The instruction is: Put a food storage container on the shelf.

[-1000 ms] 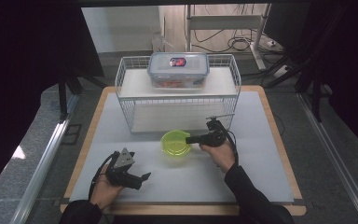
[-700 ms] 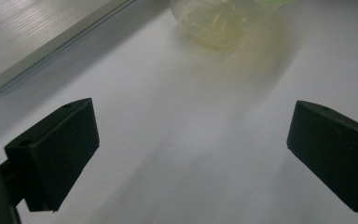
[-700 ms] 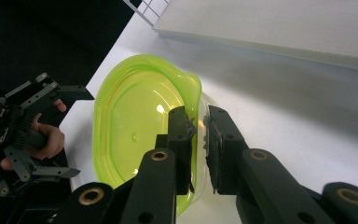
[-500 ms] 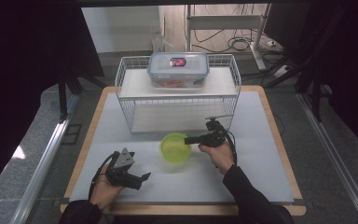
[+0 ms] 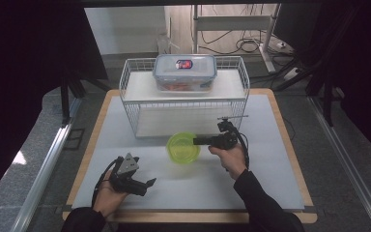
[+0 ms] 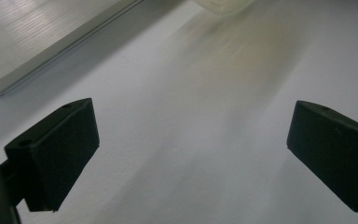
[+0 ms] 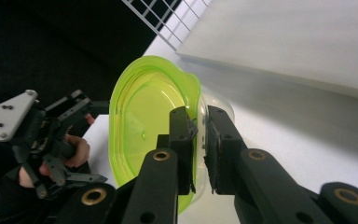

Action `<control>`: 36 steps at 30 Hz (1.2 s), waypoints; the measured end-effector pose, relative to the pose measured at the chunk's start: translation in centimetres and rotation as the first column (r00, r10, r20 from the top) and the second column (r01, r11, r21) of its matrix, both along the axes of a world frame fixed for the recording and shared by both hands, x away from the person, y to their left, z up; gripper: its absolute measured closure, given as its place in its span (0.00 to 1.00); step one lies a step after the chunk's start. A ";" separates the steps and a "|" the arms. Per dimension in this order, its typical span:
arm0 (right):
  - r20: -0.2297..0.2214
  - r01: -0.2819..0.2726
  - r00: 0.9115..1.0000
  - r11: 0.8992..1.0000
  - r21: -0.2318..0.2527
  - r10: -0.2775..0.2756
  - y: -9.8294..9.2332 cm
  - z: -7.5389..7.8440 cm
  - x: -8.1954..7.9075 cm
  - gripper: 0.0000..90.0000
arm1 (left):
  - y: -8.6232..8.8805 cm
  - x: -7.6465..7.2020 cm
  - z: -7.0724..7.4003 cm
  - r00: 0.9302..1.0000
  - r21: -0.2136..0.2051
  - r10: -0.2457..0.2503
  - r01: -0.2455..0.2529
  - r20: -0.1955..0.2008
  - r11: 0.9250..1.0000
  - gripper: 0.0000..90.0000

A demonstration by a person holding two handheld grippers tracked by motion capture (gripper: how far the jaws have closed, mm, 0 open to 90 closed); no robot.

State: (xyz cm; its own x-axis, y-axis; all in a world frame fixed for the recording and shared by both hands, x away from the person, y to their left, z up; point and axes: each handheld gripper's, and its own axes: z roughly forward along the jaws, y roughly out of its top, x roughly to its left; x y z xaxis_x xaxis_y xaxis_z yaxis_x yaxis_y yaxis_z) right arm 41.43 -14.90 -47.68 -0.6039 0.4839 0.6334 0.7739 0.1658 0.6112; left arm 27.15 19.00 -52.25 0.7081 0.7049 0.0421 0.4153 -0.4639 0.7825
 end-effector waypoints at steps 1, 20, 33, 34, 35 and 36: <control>0.001 0.001 1.000 1.000 0.004 -0.001 0.0 0.2 0.0 0.91 | 0.0 0.0 0.0 1.000 -0.003 0.001 -0.001 0.001 1.000 0.02; 0.045 0.001 0.999 0.999 0.040 -0.003 -0.7 4.2 -0.9 0.91 | 0.3 0.0 0.3 1.000 -0.042 0.003 -0.002 0.012 0.999 0.02; 0.080 0.001 0.997 0.997 0.074 -0.007 -1.2 7.2 -1.0 0.91 | 0.3 0.0 0.2 1.000 -0.043 0.001 0.000 0.011 0.999 0.02; 0.083 0.003 0.996 0.997 0.076 -0.009 -1.2 7.5 -1.0 0.91 | 0.3 0.0 0.2 1.000 -0.042 0.000 0.000 0.011 0.999 0.02; 0.086 0.005 0.996 0.997 0.079 -0.011 -1.3 7.8 -1.0 0.91 | 0.3 0.0 0.3 1.000 -0.039 -0.001 0.001 0.010 0.999 0.02; 0.086 0.005 0.996 0.997 0.079 -0.011 -1.3 7.8 -1.0 0.91 | 0.3 0.0 0.3 1.000 -0.039 -0.001 0.001 0.010 0.999 0.02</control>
State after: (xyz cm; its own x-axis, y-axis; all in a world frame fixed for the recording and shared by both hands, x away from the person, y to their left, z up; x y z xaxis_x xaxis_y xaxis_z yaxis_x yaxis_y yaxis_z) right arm 40.46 -16.22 -39.89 -0.6545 0.4399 0.6149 0.7185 0.1088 0.6869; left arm 27.14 19.31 -52.00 0.7084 0.7055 0.0221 0.4068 -0.4336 0.8041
